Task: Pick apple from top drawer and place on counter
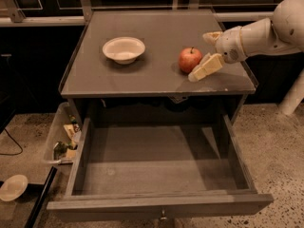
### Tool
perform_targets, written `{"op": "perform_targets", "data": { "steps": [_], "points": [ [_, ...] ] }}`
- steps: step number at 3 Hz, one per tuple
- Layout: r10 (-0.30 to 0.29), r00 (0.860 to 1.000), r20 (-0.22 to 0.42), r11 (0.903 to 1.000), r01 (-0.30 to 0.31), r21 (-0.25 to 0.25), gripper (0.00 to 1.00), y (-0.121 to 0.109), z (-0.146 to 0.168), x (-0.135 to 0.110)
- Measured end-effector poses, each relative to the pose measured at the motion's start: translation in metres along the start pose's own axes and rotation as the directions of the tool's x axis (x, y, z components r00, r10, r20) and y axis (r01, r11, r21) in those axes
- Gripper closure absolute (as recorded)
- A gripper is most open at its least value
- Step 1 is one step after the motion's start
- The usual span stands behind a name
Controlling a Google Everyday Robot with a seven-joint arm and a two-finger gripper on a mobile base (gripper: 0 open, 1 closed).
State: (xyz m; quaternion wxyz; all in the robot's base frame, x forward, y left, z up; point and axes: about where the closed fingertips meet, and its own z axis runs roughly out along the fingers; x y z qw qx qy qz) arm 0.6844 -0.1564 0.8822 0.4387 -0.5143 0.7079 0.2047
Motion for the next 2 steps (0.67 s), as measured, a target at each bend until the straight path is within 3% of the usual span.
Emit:
{"op": "perform_targets", "data": {
  "steps": [2],
  "points": [
    [-0.065,0.998,0.012,0.9959,0.065,0.063,0.0,0.014,-0.064,-0.015]
  ]
}}
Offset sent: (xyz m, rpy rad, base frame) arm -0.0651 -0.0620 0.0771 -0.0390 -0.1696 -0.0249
